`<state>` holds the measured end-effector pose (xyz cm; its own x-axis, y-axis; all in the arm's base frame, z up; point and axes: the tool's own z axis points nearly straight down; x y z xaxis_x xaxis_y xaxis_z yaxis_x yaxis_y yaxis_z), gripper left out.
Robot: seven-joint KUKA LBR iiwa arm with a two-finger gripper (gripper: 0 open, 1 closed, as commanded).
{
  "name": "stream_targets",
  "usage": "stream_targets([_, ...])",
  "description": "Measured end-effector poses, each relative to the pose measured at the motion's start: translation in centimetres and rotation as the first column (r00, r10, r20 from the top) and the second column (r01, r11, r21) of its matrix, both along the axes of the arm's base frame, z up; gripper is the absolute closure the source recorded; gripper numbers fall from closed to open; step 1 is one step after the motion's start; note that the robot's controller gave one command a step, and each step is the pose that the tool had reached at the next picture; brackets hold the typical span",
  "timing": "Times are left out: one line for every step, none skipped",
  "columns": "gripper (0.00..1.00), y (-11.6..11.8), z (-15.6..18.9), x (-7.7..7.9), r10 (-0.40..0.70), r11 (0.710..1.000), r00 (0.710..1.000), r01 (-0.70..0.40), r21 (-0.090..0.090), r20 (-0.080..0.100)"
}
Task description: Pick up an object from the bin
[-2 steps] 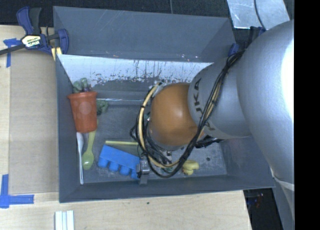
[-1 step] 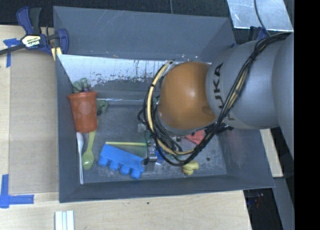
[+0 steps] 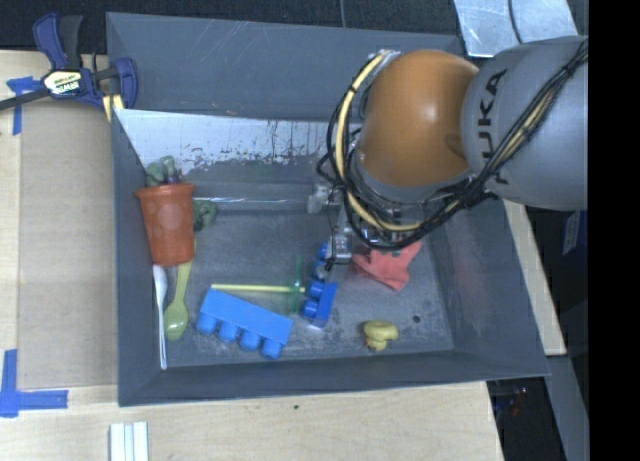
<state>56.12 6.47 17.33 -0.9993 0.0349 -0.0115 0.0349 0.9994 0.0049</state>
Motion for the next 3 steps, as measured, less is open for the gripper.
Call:
stream_targets([0.00, -1.9, 4.1, -1.9, 0.015, 1.000, 1.000, -0.015, 0.003, 0.001])
stream_targets([0.00, -3.5, 1.8, 0.3, 0.063, 0.998, 0.998, -0.063, 0.001, 0.020])
stream_targets([0.00, -3.9, 0.7, 0.6, 0.134, 0.991, 0.991, -0.134, -0.001, -0.006])
